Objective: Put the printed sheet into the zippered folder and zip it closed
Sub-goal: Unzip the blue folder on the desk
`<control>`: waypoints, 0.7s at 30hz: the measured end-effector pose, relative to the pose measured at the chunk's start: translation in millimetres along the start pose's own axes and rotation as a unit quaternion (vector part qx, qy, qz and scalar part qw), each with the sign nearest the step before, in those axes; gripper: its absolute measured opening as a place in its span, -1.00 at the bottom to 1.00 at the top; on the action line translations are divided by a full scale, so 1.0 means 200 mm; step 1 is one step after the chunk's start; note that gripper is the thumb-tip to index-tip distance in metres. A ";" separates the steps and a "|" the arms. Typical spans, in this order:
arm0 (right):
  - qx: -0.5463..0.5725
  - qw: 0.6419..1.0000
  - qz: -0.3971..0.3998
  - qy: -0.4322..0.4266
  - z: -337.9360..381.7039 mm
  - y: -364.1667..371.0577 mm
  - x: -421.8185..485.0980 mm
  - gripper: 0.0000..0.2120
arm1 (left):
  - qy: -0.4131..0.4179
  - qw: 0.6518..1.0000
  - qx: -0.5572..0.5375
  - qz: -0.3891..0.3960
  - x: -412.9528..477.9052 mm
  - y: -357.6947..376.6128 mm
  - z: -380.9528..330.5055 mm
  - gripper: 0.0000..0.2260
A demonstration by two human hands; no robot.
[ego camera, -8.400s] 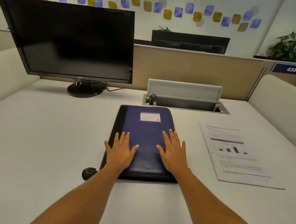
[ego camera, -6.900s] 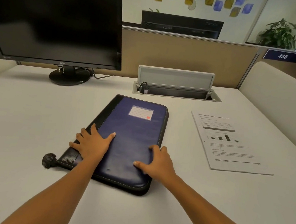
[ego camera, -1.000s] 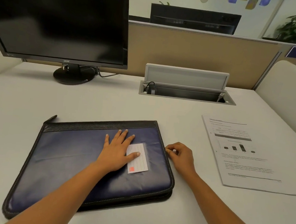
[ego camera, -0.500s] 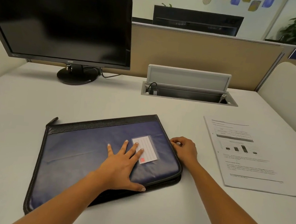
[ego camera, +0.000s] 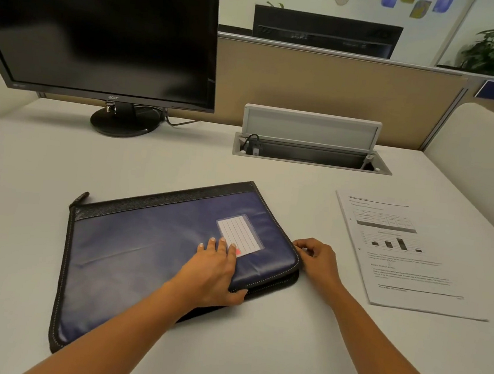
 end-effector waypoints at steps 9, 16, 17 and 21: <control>0.071 0.996 -0.053 0.011 -0.05 -0.05 -0.08 -0.91 | -0.032 0.999 -0.013 -0.023 0.09 -0.09 0.03 -0.22; -0.011 0.995 -0.101 -0.004 -0.03 0.04 -0.18 -0.93 | -0.041 0.999 -0.013 -0.033 0.12 -0.10 0.04 -0.23; -0.017 0.994 -0.110 -0.002 -0.03 0.05 -0.19 -0.92 | -0.041 0.999 -0.010 -0.034 0.12 -0.10 0.04 -0.23; -0.021 0.993 -0.117 -0.002 0.00 0.06 -0.21 -0.88 | -0.042 0.999 -0.008 -0.033 0.13 -0.09 0.04 -0.23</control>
Point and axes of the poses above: each hand's wrist, its own x-axis towards the middle knuckle, its own y-axis out of the palm, z = x × y, the point moved 7 cm from there along x, towards the middle knuckle, and after that the axes turned 7 degrees about z, right-handed, at the moved point
